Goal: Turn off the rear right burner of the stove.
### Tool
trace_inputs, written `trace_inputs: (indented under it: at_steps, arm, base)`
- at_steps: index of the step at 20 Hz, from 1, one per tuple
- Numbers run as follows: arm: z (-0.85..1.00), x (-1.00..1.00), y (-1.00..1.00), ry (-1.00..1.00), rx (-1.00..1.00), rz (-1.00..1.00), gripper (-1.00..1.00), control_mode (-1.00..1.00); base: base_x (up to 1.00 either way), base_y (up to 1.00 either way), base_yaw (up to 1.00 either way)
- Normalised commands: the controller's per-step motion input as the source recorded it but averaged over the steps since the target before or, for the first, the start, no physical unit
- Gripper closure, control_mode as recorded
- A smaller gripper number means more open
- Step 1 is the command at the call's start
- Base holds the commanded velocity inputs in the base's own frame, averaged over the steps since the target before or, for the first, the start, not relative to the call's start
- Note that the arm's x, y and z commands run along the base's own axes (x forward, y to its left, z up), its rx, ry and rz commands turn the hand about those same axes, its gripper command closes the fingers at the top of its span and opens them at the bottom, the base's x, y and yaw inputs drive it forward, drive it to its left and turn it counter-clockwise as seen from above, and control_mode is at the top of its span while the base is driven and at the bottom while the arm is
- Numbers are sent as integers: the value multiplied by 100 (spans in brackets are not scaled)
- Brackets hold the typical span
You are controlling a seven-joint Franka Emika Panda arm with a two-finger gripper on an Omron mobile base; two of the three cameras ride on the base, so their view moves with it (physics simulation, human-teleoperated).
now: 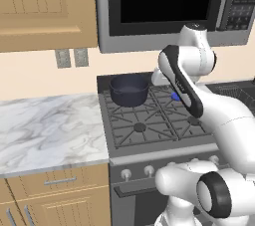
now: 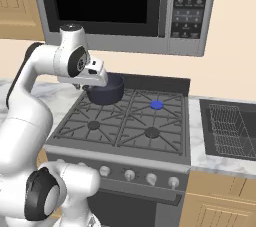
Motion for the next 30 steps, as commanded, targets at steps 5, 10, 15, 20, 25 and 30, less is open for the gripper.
trace_inputs:
  at_steps: [5,10,15,20,25,30]
  arm:
    - [-1,-21,-2,-2,0,0,-100,-100]
    - [-3,-48,-32,-3,1,0,-100,-100]
    - [-7,-56,-53,-1,4,0,-100,-100]
    - [-35,-35,-67,-1,1,0,-100,-100]
    - [-37,-16,-42,-5,0,9,-100,-100]
    - [-20,-22,-43,-3,0,16,-100,-100]
  base:
    - [0,0,0]
    - [0,0,0]
    - [0,0,0]
    - [0,0,0]
    - [0,0,0]
    - [0,0,0]
